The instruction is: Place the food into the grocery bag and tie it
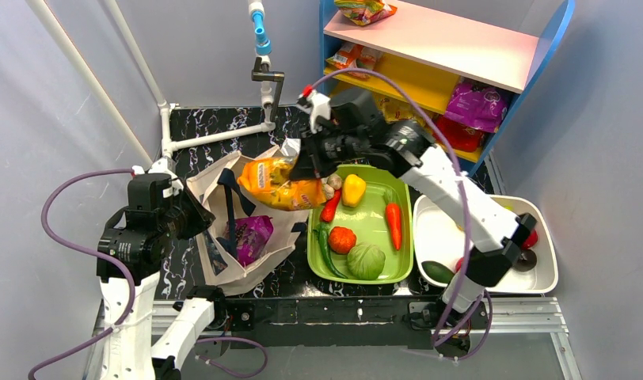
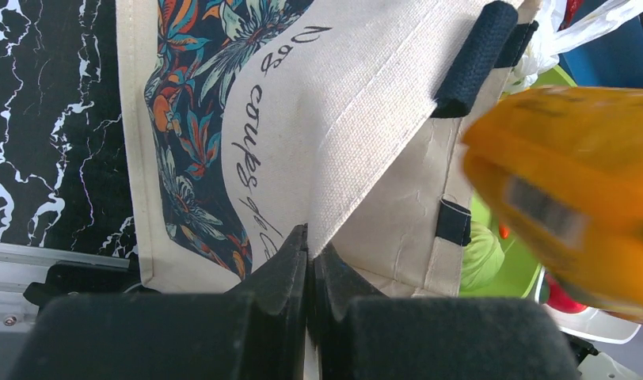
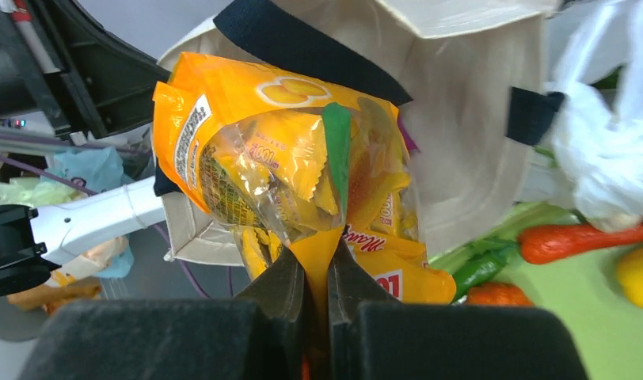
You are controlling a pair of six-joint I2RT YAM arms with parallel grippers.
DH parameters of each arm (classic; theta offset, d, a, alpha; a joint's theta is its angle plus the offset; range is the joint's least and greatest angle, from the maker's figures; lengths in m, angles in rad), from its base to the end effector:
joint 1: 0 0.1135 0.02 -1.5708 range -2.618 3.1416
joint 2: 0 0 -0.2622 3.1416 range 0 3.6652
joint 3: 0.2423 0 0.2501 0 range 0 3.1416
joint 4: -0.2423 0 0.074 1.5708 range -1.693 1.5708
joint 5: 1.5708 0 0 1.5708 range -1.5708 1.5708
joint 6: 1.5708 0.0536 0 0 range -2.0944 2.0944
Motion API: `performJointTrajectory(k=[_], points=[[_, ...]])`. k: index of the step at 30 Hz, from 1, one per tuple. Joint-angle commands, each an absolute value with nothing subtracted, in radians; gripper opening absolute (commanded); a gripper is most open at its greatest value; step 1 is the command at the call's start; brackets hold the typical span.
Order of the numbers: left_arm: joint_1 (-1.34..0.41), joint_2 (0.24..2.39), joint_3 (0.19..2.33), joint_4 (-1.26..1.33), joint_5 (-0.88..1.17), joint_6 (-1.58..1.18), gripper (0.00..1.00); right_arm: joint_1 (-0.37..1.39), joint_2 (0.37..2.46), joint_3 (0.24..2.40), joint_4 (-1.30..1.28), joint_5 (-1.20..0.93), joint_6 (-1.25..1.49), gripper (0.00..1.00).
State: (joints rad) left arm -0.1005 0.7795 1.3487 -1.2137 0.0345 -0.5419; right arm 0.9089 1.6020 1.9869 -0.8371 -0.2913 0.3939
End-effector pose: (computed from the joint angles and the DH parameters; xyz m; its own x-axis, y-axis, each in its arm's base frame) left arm 0.1069 -0.0126 0.4026 -0.5780 -0.4598 -0.6742 -0.1989 0.8806 -0.4301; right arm 0.1989 0.2804 0.4676 -0.5989 -0.1705 -0.7824 -0.7413 0.4878 0.4611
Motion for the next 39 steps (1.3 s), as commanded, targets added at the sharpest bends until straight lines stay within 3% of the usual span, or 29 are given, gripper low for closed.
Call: performJointTrajectory(k=[1,18,36,39], points=[[-0.108,0.751,1.376,-1.226,0.071,-0.536,0.0,0.989,1.709,2.109,-0.764,-0.364,0.418,0.01],[-0.107,0.749,1.391,-1.23,0.035,-0.529,0.0,1.056,1.925,2.218,-0.87,-0.562,0.404,0.01],[-0.108,0.763,1.401,-1.225,0.032,-0.536,0.0,1.158,2.094,2.253,-0.926,-0.482,0.355,0.01],[-0.107,0.76,1.399,-1.231,0.032,-0.538,0.0,1.159,2.079,2.213,-0.885,-0.457,0.367,0.24]])
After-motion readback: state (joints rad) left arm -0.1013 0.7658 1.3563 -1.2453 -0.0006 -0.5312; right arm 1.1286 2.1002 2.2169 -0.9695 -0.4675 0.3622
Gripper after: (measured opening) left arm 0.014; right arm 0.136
